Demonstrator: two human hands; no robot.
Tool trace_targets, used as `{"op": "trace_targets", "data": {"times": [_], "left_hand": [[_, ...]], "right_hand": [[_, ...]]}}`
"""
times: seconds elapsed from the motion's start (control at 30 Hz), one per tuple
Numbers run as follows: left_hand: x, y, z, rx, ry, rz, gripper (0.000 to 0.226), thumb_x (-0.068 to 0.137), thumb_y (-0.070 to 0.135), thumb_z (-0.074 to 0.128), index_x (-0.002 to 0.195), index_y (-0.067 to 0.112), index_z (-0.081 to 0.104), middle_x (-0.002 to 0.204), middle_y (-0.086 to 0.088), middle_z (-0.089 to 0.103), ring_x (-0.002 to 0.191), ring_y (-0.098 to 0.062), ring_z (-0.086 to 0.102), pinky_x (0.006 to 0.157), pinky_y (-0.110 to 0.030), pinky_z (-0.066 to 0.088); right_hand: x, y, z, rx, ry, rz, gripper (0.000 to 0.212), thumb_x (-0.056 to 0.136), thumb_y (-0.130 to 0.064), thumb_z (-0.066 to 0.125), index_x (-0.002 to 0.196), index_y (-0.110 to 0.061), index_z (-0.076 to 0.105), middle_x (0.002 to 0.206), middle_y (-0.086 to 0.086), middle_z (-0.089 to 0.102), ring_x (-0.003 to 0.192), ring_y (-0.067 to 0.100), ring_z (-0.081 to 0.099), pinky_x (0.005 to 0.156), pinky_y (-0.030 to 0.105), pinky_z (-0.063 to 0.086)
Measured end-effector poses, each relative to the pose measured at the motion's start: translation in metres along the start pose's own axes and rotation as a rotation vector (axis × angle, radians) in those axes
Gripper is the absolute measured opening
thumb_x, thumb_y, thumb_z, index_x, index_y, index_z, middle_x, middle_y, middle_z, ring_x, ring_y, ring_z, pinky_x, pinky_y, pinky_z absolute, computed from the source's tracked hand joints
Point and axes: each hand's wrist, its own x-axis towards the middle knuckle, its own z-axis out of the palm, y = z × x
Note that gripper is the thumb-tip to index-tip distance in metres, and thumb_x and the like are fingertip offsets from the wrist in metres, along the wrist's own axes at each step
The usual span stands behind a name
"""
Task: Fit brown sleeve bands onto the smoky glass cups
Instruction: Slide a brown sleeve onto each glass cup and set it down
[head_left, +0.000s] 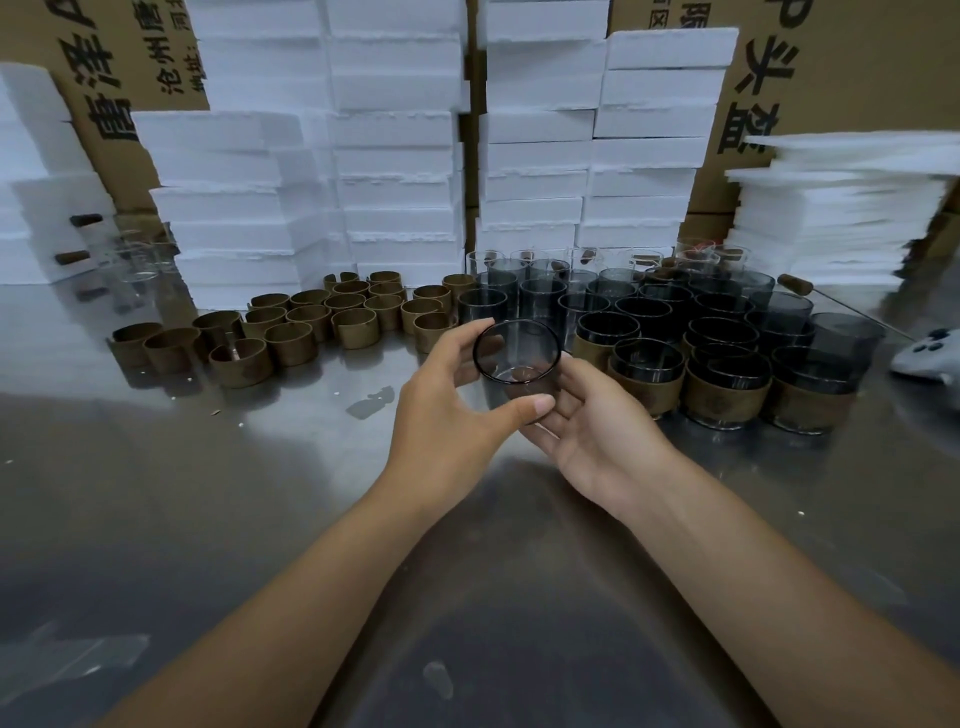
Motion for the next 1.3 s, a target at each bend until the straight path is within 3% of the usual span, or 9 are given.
{"op": "trace_targets", "data": {"times": [0.13, 0.27, 0.37, 0.7, 0.83, 0.97, 1.03, 1.17, 1.3], "left_hand": [[0.0, 0.0, 0.0, -0.062, 0.0, -0.022, 0.069, 0.063, 0.013, 0.087, 0.123, 0.026, 0.054, 0.115, 0.011, 0.065, 0.108, 0.0, 0.059, 0.094, -0.017, 0.045], [0.001, 0.001, 0.0, -0.125, 0.003, -0.036, 0.066, 0.064, 0.012, 0.086, 0.119, 0.03, 0.055, 0.114, 0.012, 0.065, 0.107, 0.003, 0.06, 0.086, -0.008, 0.045], [0.001, 0.001, 0.0, -0.157, 0.004, -0.039, 0.066, 0.064, 0.011, 0.086, 0.118, 0.032, 0.055, 0.115, 0.011, 0.065, 0.107, 0.003, 0.06, 0.084, -0.009, 0.046], [0.001, -0.001, -0.004, -0.129, -0.039, -0.024, 0.068, 0.066, 0.009, 0.084, 0.124, 0.026, 0.053, 0.119, 0.008, 0.063, 0.113, -0.004, 0.057, 0.081, -0.004, 0.043], [0.004, -0.003, -0.006, -0.086, -0.051, -0.013, 0.069, 0.066, 0.01, 0.084, 0.124, 0.03, 0.052, 0.121, 0.01, 0.063, 0.115, -0.003, 0.056, 0.092, -0.009, 0.042], [0.005, -0.004, -0.007, -0.059, -0.063, 0.02, 0.07, 0.066, 0.008, 0.085, 0.123, 0.029, 0.052, 0.121, 0.007, 0.063, 0.116, -0.003, 0.056, 0.099, -0.017, 0.042], [0.005, -0.004, -0.008, -0.046, -0.072, 0.038, 0.07, 0.065, 0.009, 0.085, 0.123, 0.028, 0.052, 0.119, 0.008, 0.064, 0.114, -0.001, 0.057, 0.097, -0.012, 0.041], [0.006, -0.004, -0.007, -0.02, -0.084, 0.055, 0.071, 0.063, 0.01, 0.086, 0.122, 0.029, 0.052, 0.118, 0.011, 0.064, 0.113, 0.001, 0.058, 0.095, -0.009, 0.04], [0.005, -0.003, -0.005, -0.032, -0.085, 0.056, 0.072, 0.062, 0.011, 0.087, 0.124, 0.026, 0.053, 0.118, 0.012, 0.064, 0.114, 0.0, 0.058, 0.096, -0.009, 0.04]], "right_hand": [[-0.002, 0.001, 0.001, 0.04, -0.068, 0.1, 0.031, 0.099, -0.033, 0.044, 0.108, -0.012, 0.064, 0.097, 0.006, 0.068, 0.085, 0.016, 0.066, 0.09, 0.038, 0.047], [-0.003, 0.001, 0.0, 0.031, -0.128, 0.153, 0.041, 0.098, -0.042, 0.041, 0.117, -0.014, 0.064, 0.122, 0.012, 0.065, 0.115, 0.025, 0.06, 0.094, 0.044, 0.046], [-0.004, 0.001, 0.0, 0.019, -0.169, 0.201, 0.053, 0.098, -0.051, 0.036, 0.128, -0.014, 0.06, 0.131, 0.013, 0.06, 0.124, 0.026, 0.055, 0.101, 0.05, 0.043], [-0.002, -0.002, -0.008, -0.075, -0.167, 0.284, 0.06, 0.095, -0.056, 0.038, 0.116, -0.007, 0.064, 0.11, 0.012, 0.071, 0.107, 0.023, 0.066, 0.09, 0.047, 0.052], [0.001, -0.002, -0.01, -0.088, -0.141, 0.295, 0.058, 0.093, -0.057, 0.039, 0.099, -0.006, 0.068, 0.095, 0.01, 0.075, 0.085, 0.021, 0.073, 0.072, 0.04, 0.059], [0.001, 0.001, -0.007, -0.078, -0.05, 0.265, 0.053, 0.092, -0.053, 0.047, 0.095, -0.004, 0.067, 0.083, 0.011, 0.075, 0.067, 0.018, 0.073, 0.054, 0.032, 0.06], [0.002, 0.002, -0.006, -0.036, 0.006, 0.211, 0.042, 0.092, -0.047, 0.052, 0.093, -0.007, 0.067, 0.075, 0.008, 0.075, 0.07, 0.017, 0.071, 0.054, 0.029, 0.059], [0.004, 0.001, -0.006, 0.03, 0.052, 0.096, 0.022, 0.094, -0.032, 0.055, 0.091, -0.012, 0.066, 0.07, 0.003, 0.074, 0.079, 0.014, 0.068, 0.069, 0.031, 0.053], [0.004, 0.001, -0.006, 0.108, 0.044, 0.028, 0.02, 0.097, -0.018, 0.053, 0.084, -0.01, 0.066, 0.072, 0.005, 0.074, 0.073, 0.016, 0.069, 0.062, 0.029, 0.058]]}}
